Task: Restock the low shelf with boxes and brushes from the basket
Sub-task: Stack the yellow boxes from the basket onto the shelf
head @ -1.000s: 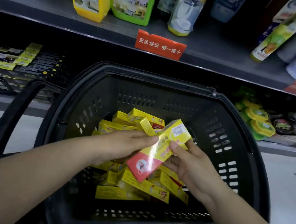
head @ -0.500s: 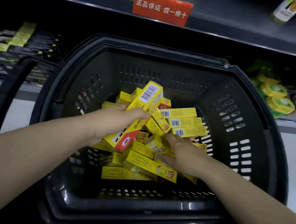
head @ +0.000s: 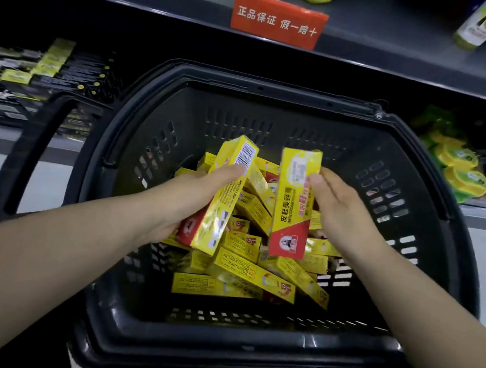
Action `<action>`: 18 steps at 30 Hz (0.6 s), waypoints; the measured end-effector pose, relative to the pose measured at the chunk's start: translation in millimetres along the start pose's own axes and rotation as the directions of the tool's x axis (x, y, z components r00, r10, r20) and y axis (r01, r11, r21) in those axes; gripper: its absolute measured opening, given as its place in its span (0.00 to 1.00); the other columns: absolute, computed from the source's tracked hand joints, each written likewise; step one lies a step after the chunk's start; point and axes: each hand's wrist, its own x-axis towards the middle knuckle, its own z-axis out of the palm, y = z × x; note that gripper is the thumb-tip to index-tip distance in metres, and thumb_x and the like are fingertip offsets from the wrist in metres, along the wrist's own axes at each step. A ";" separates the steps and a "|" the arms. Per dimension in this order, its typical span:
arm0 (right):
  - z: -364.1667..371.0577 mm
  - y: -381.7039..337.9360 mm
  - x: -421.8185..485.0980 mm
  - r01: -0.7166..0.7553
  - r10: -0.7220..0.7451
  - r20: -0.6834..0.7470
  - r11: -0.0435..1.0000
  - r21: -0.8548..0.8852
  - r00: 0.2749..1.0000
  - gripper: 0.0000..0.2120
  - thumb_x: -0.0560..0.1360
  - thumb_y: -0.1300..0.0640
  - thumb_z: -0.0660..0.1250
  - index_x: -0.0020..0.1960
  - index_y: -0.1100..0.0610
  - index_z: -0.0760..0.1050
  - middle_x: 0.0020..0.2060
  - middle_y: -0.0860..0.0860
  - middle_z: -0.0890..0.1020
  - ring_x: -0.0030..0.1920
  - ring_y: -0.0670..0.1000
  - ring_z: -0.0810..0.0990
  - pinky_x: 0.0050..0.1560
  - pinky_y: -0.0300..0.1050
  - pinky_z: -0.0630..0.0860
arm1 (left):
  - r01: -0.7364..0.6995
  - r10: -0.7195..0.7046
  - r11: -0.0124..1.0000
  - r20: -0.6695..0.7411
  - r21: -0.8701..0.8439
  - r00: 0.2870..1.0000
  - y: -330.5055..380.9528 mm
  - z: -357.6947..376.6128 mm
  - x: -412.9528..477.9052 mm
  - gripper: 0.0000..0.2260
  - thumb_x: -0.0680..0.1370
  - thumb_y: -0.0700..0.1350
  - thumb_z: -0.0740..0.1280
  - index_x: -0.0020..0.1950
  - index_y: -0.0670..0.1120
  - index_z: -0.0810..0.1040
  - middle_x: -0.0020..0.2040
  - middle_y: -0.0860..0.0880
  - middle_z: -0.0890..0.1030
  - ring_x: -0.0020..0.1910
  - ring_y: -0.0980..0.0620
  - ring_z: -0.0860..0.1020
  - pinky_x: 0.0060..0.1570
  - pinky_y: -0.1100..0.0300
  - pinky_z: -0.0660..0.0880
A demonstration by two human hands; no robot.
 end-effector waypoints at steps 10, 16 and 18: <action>10.2 -17.8 -23.6 -0.551 0.202 0.516 0.385 0.740 0.833 0.29 0.62 0.32 0.69 0.44 0.58 0.82 0.37 0.53 0.79 0.30 0.48 0.77 0.28 0.40 0.75 | -0.003 0.007 0.988 0.026 -0.157 1.000 -6.1 13.9 -5.9 0.16 0.70 0.55 0.70 0.54 0.48 0.79 0.44 0.48 0.85 0.42 0.49 0.84 0.45 0.57 0.79; 13.4 -12.5 -25.0 -0.586 0.159 0.571 0.366 0.723 0.805 0.23 0.63 0.38 0.68 0.44 0.56 0.85 0.41 0.55 0.85 0.39 0.52 0.84 0.40 0.47 0.81 | 0.039 -0.031 0.975 0.038 -0.220 0.999 -3.7 19.8 -3.7 0.16 0.75 0.50 0.66 0.61 0.47 0.75 0.50 0.44 0.84 0.51 0.43 0.82 0.51 0.52 0.78; 15.0 -12.9 -24.9 -0.582 0.158 0.569 0.377 0.721 0.807 0.22 0.66 0.38 0.65 0.46 0.53 0.85 0.44 0.55 0.85 0.42 0.53 0.85 0.40 0.47 0.80 | 0.082 -0.061 0.967 0.092 -0.240 0.994 -1.9 23.7 -2.7 0.16 0.77 0.52 0.62 0.60 0.47 0.78 0.52 0.44 0.84 0.55 0.42 0.80 0.53 0.51 0.77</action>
